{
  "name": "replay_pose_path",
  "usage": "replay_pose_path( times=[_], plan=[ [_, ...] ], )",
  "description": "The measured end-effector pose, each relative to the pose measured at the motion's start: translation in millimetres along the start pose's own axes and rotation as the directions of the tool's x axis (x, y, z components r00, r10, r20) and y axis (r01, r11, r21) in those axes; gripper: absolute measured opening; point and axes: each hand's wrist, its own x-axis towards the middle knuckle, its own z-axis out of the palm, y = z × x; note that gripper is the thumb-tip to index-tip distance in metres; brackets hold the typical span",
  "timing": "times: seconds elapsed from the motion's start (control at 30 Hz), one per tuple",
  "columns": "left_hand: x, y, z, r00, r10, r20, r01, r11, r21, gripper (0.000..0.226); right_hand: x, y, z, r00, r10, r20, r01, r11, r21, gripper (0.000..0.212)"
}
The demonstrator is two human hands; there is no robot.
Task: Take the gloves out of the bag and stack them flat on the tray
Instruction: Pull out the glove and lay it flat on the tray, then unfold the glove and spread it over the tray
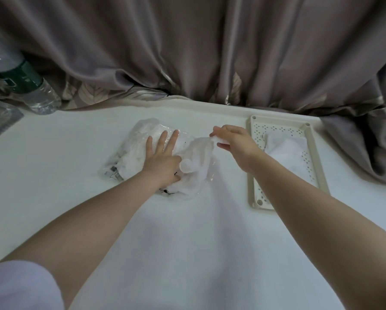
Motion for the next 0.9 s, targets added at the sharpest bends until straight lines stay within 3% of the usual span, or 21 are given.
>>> replay_pose_path(
  times=[0.07, 0.17, 0.23, 0.33, 0.37, 0.43, 0.5, 0.57, 0.63, 0.67, 0.77, 0.9],
  plan=[
    [-3.3, 5.0, -10.1, 0.998, 0.022, -0.052, -0.028, 0.994, -0.11, 0.044, -3.2, -5.4, -4.4, 1.0, 0.019, 0.014, -0.022, 0.984, 0.18, 0.032],
    [-9.2, 17.9, -34.1, 0.978, 0.09, -0.188, -0.159, 0.905, -0.395, 0.057, -14.9, -12.8, -10.6, 0.998, 0.046, 0.052, -0.058, 0.961, 0.27, 0.041],
    [-14.5, 30.7, -49.5, 0.962, 0.094, -0.257, -0.24, 0.741, -0.628, 0.065, -23.7, -17.5, -14.4, 0.99, 0.086, 0.109, -0.116, 0.943, 0.311, 0.051],
    [-21.8, 48.5, -64.2, 0.989, 0.069, -0.128, -0.145, 0.417, -0.897, 0.045, -35.2, -25.1, -20.7, 0.979, 0.133, 0.155, -0.183, 0.908, 0.377, 0.051],
    [-22.3, 52.3, -64.9, 0.992, 0.08, -0.1, -0.122, 0.369, -0.921, 0.033, -38.0, -27.0, -22.3, 0.978, 0.148, 0.149, -0.194, 0.907, 0.374, 0.051],
    [-23.3, 58.3, -64.2, 0.989, 0.078, -0.126, -0.146, 0.387, -0.911, 0.011, -43.2, -28.4, -26.6, 0.979, 0.162, 0.123, -0.198, 0.901, 0.386, 0.05],
    [-22.3, 61.1, -61.6, 0.988, 0.024, -0.152, -0.151, 0.34, -0.928, 0.016, -47.5, -28.6, -33.9, 0.985, 0.139, 0.097, -0.167, 0.897, 0.409, 0.052],
    [-23.3, 62.9, -63.1, 0.99, -0.036, -0.133, -0.123, 0.215, -0.969, 0.028, -50.1, -29.3, -40.6, 0.988, 0.153, -0.019, -0.134, 0.912, 0.388, 0.046],
    [-22.7, 67.6, -67.6, 0.992, -0.076, -0.097, -0.089, 0.104, -0.991, 0.034, -49.2, -25.7, -51.0, 0.971, 0.171, -0.168, -0.127, 0.961, 0.245, 0.033],
    [-23.0, 72.0, -71.6, 0.994, -0.081, -0.072, -0.068, 0.053, -0.996, 0.033, -50.0, -22.8, -56.0, 0.97, 0.169, -0.173, -0.138, 0.975, 0.173, 0.032],
    [-25.2, 90.5, -86.5, 1.0, -0.017, -0.012, -0.013, -0.086, -0.996, 0.028, -58.0, -13.6, -71.3, 0.988, 0.151, -0.006, -0.151, 0.988, 0.02, 0.049],
    [-18.5, 113.8, -99.4, 0.996, -0.07, 0.05, 0.03, -0.265, -0.964, 0.018, -72.3, -15.3, -84.7, 0.963, 0.125, 0.239, -0.1, 0.988, -0.114, 0.025]
  ],
)
